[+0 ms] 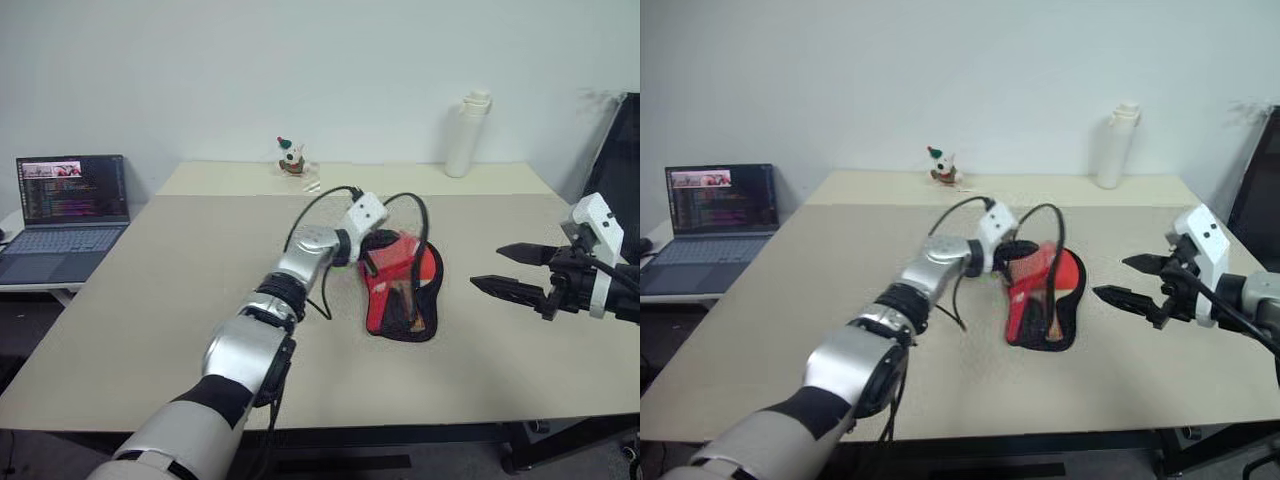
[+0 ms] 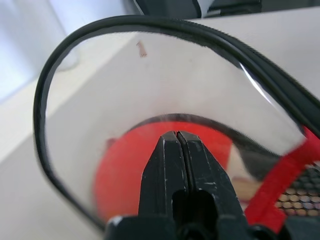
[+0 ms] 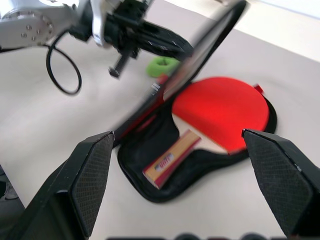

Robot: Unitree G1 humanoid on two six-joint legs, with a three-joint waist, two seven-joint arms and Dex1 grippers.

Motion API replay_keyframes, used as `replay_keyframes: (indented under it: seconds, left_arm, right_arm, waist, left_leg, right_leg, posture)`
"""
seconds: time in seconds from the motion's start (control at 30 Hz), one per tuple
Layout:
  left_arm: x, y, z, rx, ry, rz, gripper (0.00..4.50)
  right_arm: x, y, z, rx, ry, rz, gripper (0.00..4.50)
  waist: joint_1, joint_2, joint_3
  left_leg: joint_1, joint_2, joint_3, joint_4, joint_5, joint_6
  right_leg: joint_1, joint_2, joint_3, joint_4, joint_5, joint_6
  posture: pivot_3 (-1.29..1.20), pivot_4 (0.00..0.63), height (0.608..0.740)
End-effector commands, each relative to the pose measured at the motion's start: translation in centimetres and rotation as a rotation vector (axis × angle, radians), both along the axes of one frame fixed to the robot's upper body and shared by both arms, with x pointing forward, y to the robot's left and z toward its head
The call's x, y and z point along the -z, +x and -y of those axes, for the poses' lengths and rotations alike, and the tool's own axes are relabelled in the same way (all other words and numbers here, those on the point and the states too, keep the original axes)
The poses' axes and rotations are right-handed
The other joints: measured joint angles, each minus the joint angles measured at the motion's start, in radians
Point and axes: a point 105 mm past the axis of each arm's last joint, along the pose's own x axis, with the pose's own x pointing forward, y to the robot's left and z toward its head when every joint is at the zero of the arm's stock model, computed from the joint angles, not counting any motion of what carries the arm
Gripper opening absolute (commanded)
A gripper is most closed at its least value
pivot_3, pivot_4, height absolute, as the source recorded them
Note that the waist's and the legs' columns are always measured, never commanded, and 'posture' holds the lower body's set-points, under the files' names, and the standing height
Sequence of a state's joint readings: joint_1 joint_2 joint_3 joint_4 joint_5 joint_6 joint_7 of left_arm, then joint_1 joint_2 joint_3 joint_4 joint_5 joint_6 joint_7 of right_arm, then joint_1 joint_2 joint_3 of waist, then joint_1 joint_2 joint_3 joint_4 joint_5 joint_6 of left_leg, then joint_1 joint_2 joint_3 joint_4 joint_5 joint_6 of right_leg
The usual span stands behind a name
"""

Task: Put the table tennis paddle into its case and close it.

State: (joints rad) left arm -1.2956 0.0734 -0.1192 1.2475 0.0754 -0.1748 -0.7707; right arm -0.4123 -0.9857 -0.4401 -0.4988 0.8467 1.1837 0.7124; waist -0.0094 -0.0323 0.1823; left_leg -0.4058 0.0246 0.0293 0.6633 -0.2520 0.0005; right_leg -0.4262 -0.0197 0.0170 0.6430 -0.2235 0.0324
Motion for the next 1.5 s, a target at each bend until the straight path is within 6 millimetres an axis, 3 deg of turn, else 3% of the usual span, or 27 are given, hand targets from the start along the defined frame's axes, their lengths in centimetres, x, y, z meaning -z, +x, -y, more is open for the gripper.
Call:
replay_keyframes:
  seconds: [0.03,0.3,0.4,0.47,0.6,0.77,0.87,0.97,1.1,1.37,1.5]
  left_arm:
    - [-2.5,0.3,0.8,-0.018,-0.025,0.09,0.04]
    - [-2.6,0.9,-3.0,-0.03,-0.022,0.102,0.04]
    - [-2.8,1.3,-7.4,-0.081,-0.042,0.106,0.04]
    - [-2.8,1.1,-9.2,-0.089,-0.05,0.114,0.04]
    - [-3.0,-0.1,-11.7,-0.07,-0.119,0.094,0.04]
    - [-3.5,-4.2,-17.1,-0.086,-0.182,0.105,0.04]
    - [-3.3,-5.5,-18.4,-0.127,-0.175,0.085,0.04]
    - [-3.1,-6.2,-19.3,-0.165,-0.173,0.071,0.04]
    - [-3.0,-6.7,-18.8,-0.165,-0.181,0.061,0.04]
    - [-3.5,-6.4,-17.8,-0.14,-0.173,0.068,0.04]
    - [-3.6,-6.4,-17.3,-0.124,-0.167,0.069,0.04]
  right_arm:
    - [-1.4,-0.3,0.1,0.015,-0.01,0.081,4.5]
    - [-0.8,0.9,-0.3,0.053,0.054,0.107,4.5]
    - [0.0,1.2,-1.0,0.002,0.049,0.06,4.5]
    - [0.3,1.3,-1.0,-0.007,0.043,0.048,4.5]
    - [0.9,1.7,-1.2,-0.021,0.047,0.031,4.5]
    - [2.4,2.4,-1.5,-0.019,0.1,-0.005,4.5]
    - [3.4,2.8,-1.4,-0.002,0.112,-0.031,4.5]
    - [5.3,3.7,-1.1,0.047,0.11,-0.091,4.5]
    - [7.8,6.4,-0.1,0.176,0.142,-0.162,4.5]
    - [10.6,11.1,0.2,0.365,0.179,-0.193,4.5]
    - [11.6,12.3,-0.4,0.369,0.196,-0.214,4.5]
  waist:
    - [-0.002,0.0,0.0]
    - [-0.004,0.0,0.0]
    - [-0.009,0.0,0.0]
    - [-0.016,0.0,0.0]
    - [-0.016,0.0,0.0]
    - [-0.022,0.0,0.0]
    - [-0.019,0.0,0.0]
    - [-0.014,0.0,0.0]
    - [-0.012,-0.001,-0.001]
    - [-0.019,-0.001,-0.001]
    - [-0.019,-0.001,-0.001]
  left_leg:
    - [0.0,0.0,0.0,0.0,0.0,0.0]
    - [0.002,0.001,0.0,0.0,0.0,0.0]
    - [0.002,0.001,0.001,-0.001,0.0,0.0]
    - [0.002,0.002,0.0,-0.001,0.0,0.0]
    - [0.002,0.002,0.0,-0.001,0.0,0.0]
    - [0.003,0.002,0.001,0.0,0.0,-0.001]
    - [0.003,0.003,0.0,0.0,0.0,-0.001]
    - [0.006,0.003,-0.001,0.0,0.0,-0.001]
    - [0.007,0.002,0.0,0.002,0.0,-0.001]
    - [0.006,0.002,0.001,0.001,0.0,-0.001]
    - [0.006,0.002,0.001,0.001,0.0,-0.001]
  right_leg:
    - [0.0,0.001,0.0,0.0,0.0,0.0]
    - [0.0,0.001,0.0,0.001,0.0,0.0]
    - [0.0,0.001,0.001,0.001,0.0,0.0]
    - [0.0,0.001,0.001,0.001,0.0,0.0]
    - [0.001,0.0,0.0,0.002,0.001,-0.002]
    - [0.001,-0.001,0.001,0.002,0.003,-0.005]
    - [0.001,-0.001,0.001,0.003,0.003,-0.005]
    - [0.004,0.0,0.0,0.003,0.0,-0.001]
    - [0.006,-0.001,0.0,0.002,0.0,-0.001]
    - [0.004,0.0,0.001,0.002,0.003,-0.005]
    - [0.004,0.0,0.001,0.002,0.003,-0.006]
  posture:
    - [0.0,0.15,0.74]
    - [0.0,0.15,0.74]
    - [0.0,0.15,0.74]
    - [0.0,0.15,0.74]
    - [0.0,0.15,0.74]
    - [0.0,0.15,0.74]
    - [0.0,0.15,0.74]
    - [0.0,0.15,0.74]
    - [0.0,0.15,0.74]
    - [0.0,0.15,0.74]
    - [0.0,0.15,0.74]
